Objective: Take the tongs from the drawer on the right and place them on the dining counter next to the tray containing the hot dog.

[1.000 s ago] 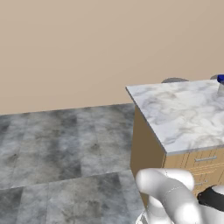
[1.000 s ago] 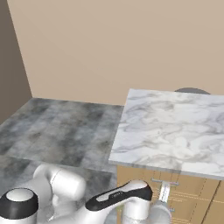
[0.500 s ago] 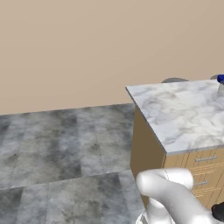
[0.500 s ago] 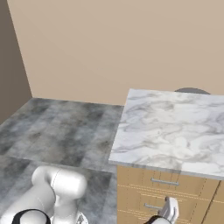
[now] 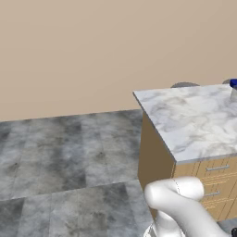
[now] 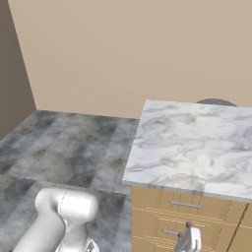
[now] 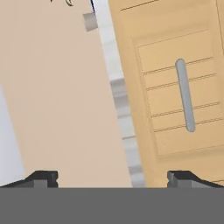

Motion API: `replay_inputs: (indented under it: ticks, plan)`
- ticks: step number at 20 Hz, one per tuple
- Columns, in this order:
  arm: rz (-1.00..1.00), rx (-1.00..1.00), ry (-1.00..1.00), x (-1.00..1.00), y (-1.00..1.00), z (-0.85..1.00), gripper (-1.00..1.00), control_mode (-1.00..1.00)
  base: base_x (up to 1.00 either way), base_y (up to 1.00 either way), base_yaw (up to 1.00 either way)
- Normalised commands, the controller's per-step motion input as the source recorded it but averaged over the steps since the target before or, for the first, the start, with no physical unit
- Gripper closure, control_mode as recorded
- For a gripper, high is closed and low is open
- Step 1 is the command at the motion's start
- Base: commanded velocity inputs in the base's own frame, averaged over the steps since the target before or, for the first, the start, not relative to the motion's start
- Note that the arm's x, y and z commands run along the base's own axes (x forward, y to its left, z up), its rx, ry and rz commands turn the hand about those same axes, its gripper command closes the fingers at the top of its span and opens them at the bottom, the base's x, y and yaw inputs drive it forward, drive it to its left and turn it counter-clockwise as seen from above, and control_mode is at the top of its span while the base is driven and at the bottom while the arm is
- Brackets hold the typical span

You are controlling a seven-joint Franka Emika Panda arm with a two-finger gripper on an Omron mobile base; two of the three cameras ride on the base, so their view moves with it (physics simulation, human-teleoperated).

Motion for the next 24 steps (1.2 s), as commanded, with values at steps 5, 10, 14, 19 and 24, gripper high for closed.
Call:
replay_inputs:
  ticks: [5,10,14,19,24]
  plan:
    - [0.00,0.00,-0.07,0.39,0.08,-0.12,-1.00,-1.00,0.00,0.00,0.00]
    - [0.00,0.00,-0.01,0.38,0.03,-0.13,-1.00,-1.00,0.00,0.00,0.00]
    - [0.00,0.00,0.00,0.39,0.00,-0.15,-1.00,-1.00,0.00,0.00,0.00]
    - [0.02,-0.01,0.00,0.41,0.01,-0.22,-1.00,-1.00,0.00,0.00,0.00]
    - [0.13,-0.07,-0.08,0.39,0.00,-0.42,-1.00,-1.00,0.00,0.00,0.00]
